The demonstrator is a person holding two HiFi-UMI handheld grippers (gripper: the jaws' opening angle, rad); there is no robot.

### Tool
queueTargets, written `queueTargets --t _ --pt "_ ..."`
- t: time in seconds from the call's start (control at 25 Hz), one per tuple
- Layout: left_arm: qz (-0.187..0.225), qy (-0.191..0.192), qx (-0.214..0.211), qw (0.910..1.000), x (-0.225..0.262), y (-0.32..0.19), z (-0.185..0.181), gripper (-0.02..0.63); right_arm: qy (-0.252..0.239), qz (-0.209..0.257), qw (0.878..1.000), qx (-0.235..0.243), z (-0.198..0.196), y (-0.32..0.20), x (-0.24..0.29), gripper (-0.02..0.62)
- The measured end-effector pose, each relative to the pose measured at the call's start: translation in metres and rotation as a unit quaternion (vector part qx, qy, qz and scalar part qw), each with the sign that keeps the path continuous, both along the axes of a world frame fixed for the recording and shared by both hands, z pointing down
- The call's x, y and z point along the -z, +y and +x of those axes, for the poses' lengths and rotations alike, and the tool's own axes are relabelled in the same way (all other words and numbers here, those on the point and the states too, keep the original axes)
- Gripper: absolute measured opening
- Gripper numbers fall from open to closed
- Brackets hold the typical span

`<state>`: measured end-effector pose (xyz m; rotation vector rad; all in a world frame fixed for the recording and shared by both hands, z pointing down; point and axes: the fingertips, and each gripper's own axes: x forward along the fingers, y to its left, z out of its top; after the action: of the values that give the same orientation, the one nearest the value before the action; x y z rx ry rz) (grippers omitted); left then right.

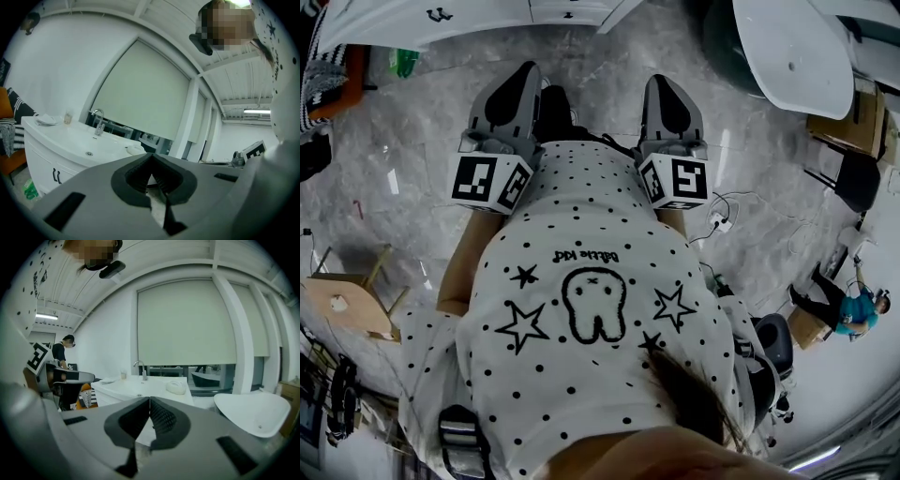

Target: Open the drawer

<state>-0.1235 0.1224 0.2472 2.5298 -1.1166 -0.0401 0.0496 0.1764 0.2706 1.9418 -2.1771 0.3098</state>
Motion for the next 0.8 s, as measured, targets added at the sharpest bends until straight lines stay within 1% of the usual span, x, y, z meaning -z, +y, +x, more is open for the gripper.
queueTargets --t 0.2,0.4,0.56,0.8 --pt "0.001 0.014 -0.012 0.9998 0.000 -0.032 0.003 0.005 0.004 0.002 1.000 -0.024 0.006 -0.022 -0.001 0.014" --pt "0.010 0.014 -0.027 0.9995 0.012 -0.071 0.005 0.005 0.012 0.006 0.999 -0.036 0.004 -0.055 0.008 0.014" --pt "0.008 0.017 -0.029 0.9994 0.018 -0.099 0.000 0.005 0.013 0.001 0.999 -0.036 -0.005 -0.079 0.014 0.014" --pt "0.008 0.015 -0.049 0.9987 0.018 -0.122 -0.002 0.005 0.007 0.001 0.999 -0.051 -0.008 -0.100 0.015 0.014"
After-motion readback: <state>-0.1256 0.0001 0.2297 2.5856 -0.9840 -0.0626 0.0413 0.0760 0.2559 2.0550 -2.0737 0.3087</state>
